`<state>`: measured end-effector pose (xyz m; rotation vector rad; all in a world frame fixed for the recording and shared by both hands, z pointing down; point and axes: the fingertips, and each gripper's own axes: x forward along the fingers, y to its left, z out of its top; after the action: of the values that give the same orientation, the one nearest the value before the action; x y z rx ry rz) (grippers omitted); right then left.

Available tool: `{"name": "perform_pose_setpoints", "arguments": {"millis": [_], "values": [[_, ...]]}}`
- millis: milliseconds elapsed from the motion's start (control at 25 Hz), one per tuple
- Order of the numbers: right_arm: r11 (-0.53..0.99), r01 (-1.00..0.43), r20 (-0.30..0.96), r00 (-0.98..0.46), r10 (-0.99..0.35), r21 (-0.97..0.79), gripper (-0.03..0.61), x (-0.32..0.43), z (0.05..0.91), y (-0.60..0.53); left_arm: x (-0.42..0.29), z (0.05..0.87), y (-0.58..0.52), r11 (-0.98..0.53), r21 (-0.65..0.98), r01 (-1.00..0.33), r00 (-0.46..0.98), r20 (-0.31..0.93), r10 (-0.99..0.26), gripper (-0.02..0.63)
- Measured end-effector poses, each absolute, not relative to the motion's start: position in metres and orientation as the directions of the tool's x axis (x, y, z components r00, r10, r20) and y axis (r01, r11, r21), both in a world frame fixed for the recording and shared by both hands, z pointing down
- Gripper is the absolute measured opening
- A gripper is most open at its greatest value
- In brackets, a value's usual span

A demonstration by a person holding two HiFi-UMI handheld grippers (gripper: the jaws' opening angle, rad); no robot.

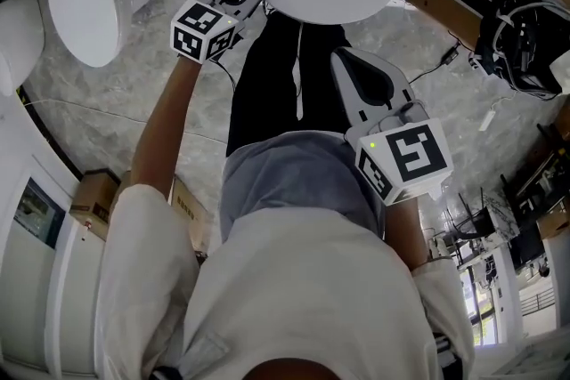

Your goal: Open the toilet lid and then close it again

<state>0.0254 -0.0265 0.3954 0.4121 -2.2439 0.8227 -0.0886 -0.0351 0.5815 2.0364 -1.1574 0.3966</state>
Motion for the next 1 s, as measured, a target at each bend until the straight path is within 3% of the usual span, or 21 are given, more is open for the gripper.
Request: {"name": "perform_pose_setpoints", "arguments": {"millis": [1000], "values": [[0.722, -0.506, 0.742, -0.670, 0.016, -0.472, 0.011, 0.050, 0.455, -0.026, -0.073, 0.676, -0.013, -0.215, 0.424, -0.880, 0.467, 0.688, -0.556, 0.018]]}}
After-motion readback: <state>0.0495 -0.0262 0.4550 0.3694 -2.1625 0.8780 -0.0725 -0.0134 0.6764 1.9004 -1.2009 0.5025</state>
